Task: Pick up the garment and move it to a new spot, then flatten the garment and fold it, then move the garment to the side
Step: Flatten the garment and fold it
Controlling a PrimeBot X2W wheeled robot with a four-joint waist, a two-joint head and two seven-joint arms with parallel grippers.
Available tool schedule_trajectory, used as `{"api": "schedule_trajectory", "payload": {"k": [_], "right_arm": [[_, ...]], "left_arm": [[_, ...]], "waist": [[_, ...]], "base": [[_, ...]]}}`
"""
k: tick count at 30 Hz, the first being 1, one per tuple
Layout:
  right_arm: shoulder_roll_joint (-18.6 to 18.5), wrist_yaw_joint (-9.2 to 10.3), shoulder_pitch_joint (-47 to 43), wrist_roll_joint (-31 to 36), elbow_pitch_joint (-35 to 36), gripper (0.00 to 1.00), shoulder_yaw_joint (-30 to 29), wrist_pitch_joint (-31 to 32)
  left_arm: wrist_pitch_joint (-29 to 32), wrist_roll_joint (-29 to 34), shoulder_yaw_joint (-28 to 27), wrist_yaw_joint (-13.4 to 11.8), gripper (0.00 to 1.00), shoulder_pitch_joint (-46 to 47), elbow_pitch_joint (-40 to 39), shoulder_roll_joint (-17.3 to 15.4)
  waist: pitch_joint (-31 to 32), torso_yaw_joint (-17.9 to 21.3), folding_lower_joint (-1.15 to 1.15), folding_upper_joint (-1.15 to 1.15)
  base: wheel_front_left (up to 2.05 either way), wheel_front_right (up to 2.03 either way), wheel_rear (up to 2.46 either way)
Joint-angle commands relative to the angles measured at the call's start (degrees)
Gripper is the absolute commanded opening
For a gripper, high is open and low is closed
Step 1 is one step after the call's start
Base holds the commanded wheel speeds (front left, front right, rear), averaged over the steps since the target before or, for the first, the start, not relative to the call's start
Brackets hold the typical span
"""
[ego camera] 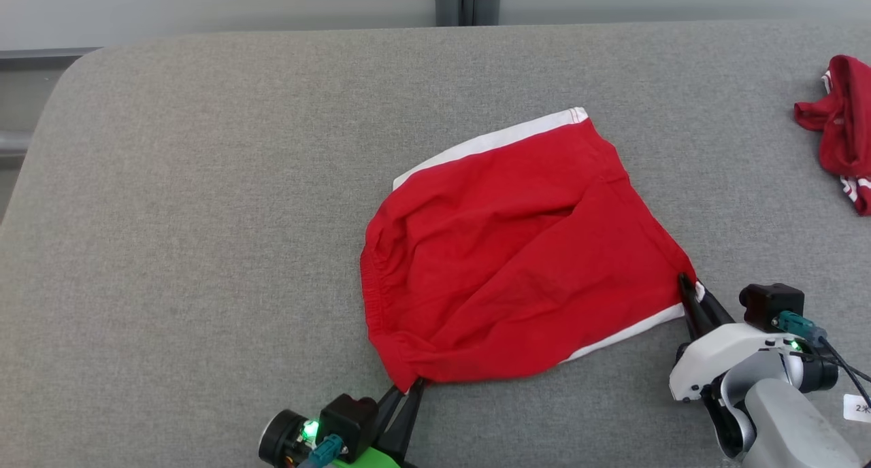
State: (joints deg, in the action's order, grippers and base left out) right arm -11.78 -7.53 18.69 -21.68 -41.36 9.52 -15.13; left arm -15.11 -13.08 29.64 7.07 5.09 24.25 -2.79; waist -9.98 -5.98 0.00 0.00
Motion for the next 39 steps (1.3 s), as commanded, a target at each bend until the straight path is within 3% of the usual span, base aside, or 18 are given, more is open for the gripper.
{"api": "schedule_trajectory", "payload": {"k": [1, 9, 14, 22, 31, 39], "right_arm": [[-0.38, 0.11, -1.09, -0.71, 1.51, 0.0, -0.4, 0.02], [-0.26, 0.11, 0.72, -1.37, 8.77, 0.0, -0.53, 0.02], [-0.22, 0.11, 7.71, -3.02, 9.21, 0.0, 1.33, 0.02], [-0.05, 0.11, 28.52, -7.83, 0.64, 0.0, 2.46, 1.95], [-0.77, 0.1, 57.07, -8.27, -10.37, 0.0, 4.58, 4.54], [0.3, 0.1, 76.02, -6.85, -17.41, 0.0, 6.07, 2.61]], "left_arm": [[0.0, 0.41, -0.08, 0.26, 0.0, -0.8, -0.97, -0.23], [0.0, 0.47, -0.45, 0.42, 0.0, 2.52, -7.96, -1.55], [-0.01, -0.63, 1.67, 0.47, 0.0, 11.37, -7.7, -4.76], [0.0, -7.13, 3.33, 0.35, 0.0, 35.46, -0.4, -9.45], [0.13, -20.68, 5.78, 0.33, 0.0, 66.09, 13.52, -9.11], [-0.08, -25.7, 7.59, 0.34, 0.0, 86.66, 20.1, -9.89]], "waist": [[0.38, 0.09, 0.0, 0.0], [1.05, 2.38, 0.0, 0.0], [-0.23, 4.16, 0.0, 0.0], [-7.12, 5.29, 0.0, 0.0], [-16.36, 4.77, 0.0, 0.0], [-18.63, 5.45, 0.0, 0.0]], "base": [[0.0, 0.0, 0.0], [0.0, 0.0, 0.0], [0.0, 0.0, 0.0], [0.0, 0.0, 0.0], [0.0, 0.0, 0.0], [0.0, 0.0, 0.0]]}}
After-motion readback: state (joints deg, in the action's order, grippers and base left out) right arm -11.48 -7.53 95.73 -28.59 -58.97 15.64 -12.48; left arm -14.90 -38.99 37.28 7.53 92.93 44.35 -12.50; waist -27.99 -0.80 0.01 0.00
